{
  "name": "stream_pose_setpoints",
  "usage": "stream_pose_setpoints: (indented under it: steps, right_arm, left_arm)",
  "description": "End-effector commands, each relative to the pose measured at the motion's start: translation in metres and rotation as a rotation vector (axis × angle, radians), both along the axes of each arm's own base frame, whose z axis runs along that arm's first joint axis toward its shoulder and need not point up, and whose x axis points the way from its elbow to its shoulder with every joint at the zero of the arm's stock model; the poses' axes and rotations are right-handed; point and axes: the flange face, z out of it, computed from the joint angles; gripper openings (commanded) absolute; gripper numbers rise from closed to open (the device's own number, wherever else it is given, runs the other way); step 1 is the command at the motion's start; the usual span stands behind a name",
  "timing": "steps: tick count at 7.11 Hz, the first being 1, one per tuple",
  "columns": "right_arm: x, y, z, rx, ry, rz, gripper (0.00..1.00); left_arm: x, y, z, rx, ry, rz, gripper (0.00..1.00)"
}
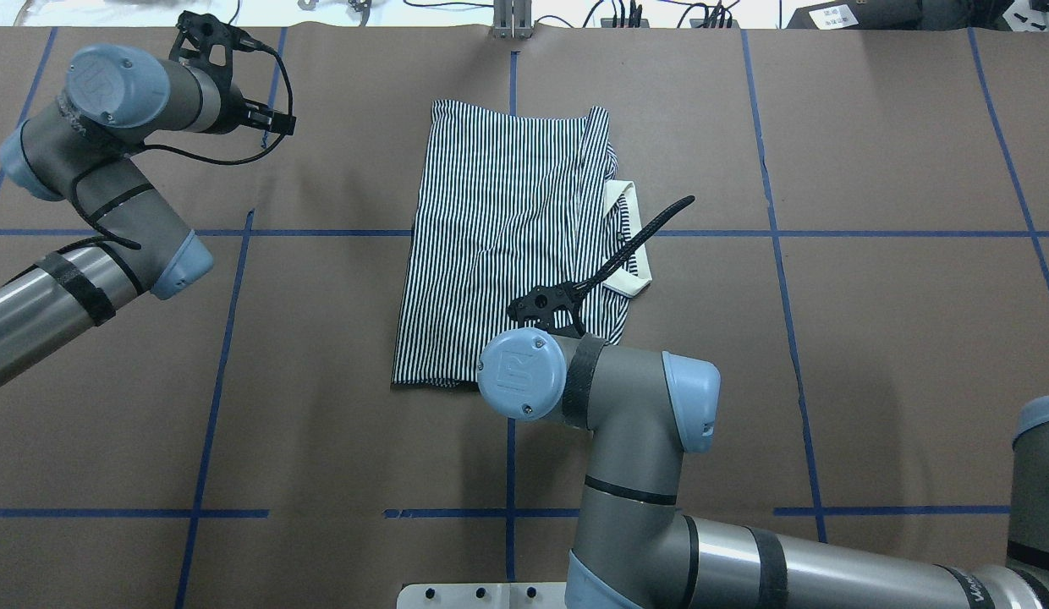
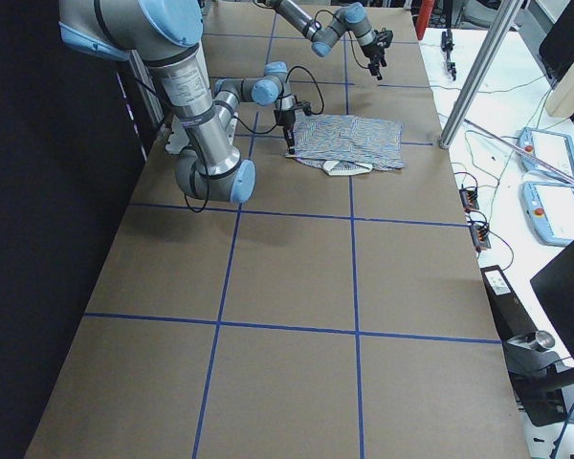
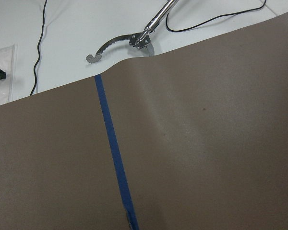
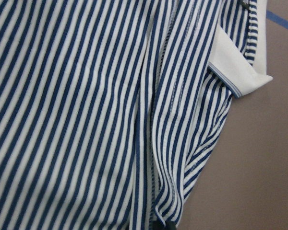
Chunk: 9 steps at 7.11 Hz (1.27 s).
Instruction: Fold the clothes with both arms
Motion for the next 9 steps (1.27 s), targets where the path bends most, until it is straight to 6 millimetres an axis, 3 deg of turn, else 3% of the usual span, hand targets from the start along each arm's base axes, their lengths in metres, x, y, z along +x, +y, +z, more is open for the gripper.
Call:
stream_pose_setpoints:
  steps: [1, 2, 3, 4, 5, 6, 8, 9]
  right_arm:
    - [0.029, 0.004, 0.022, 0.002, 0.006, 0.003, 0.0]
    - [0.045, 0.016, 0.04, 0.014, 0.016, 0.0, 0.0]
    - [0.047, 0.022, 0.051, 0.029, 0.031, 0.009, 0.29]
    - [0.047, 0.023, 0.051, 0.028, 0.029, 0.014, 0.86]
    - [0.049, 0.024, 0.044, 0.03, 0.014, 0.018, 1.0]
    - [0.057, 0.021, 0.031, 0.039, -0.016, 0.024, 1.0]
    - [0.065, -0.002, 0.006, 0.056, -0.089, 0.059, 1.0]
    - [0.06, -0.004, -0.002, 0.059, -0.108, 0.063, 0.87]
  left_arm:
    - [0.0, 0.0, 0.0, 0.0, 0.0, 0.0, 1.0]
    - [0.001, 0.001, 0.0, 0.0, 0.0, 0.001, 1.0]
    - [0.001, 0.001, 0.0, 0.001, 0.001, 0.001, 1.0]
    - [0.001, 0.001, 0.0, 0.002, 0.0, 0.0, 1.0]
    - [0.001, 0.001, 0.0, 0.001, 0.001, 0.001, 1.0]
    - [0.001, 0.001, 0.0, 0.001, 0.001, 0.001, 1.0]
    - [0.001, 0.0, 0.001, -0.001, -0.002, 0.0, 1.0]
    - [0.001, 0.0, 0.001, -0.001, -0.001, 0.001, 1.0]
